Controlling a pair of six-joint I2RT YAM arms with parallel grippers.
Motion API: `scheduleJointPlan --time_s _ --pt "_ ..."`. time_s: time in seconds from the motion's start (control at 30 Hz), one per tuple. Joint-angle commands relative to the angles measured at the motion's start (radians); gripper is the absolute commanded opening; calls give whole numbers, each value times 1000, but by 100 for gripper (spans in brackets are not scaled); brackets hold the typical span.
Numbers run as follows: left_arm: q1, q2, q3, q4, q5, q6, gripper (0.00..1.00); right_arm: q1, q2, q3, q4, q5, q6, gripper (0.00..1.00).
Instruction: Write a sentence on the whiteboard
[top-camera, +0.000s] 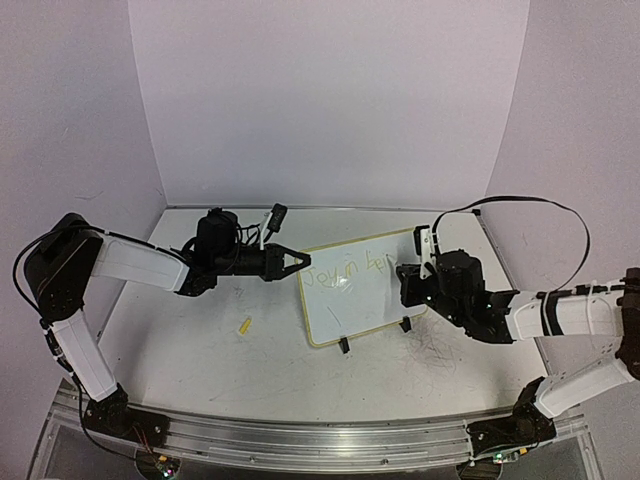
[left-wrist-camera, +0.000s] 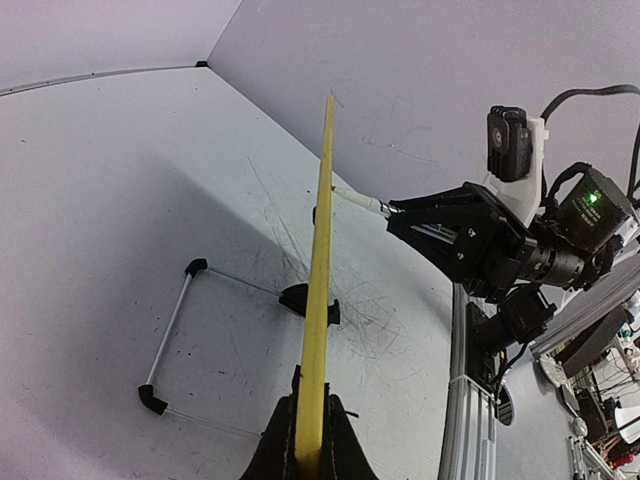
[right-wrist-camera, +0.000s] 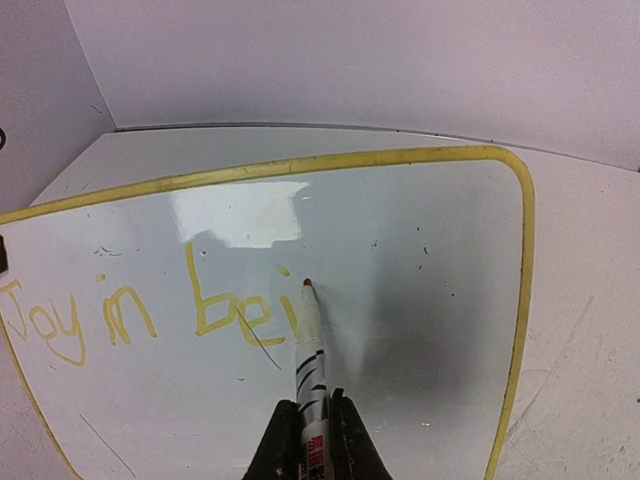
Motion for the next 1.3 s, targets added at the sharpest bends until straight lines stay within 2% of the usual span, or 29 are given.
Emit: scheduleJointPlan --time_s 0.0,0.33,0.87,1.27 --pt "7 -3 19 -84 -91 57 0 -4 -9 -13 12 -2 27 0" --pt "7 -3 22 -87 -95 58 0 -4 -35 -69 0 -21 57 0" --pt "6 -9 21 -89 -96 55 0 -4 2 0 62 15 22 0" --pt "6 -10 16 -89 -97 58 0 -6 8 11 21 66 45 0"
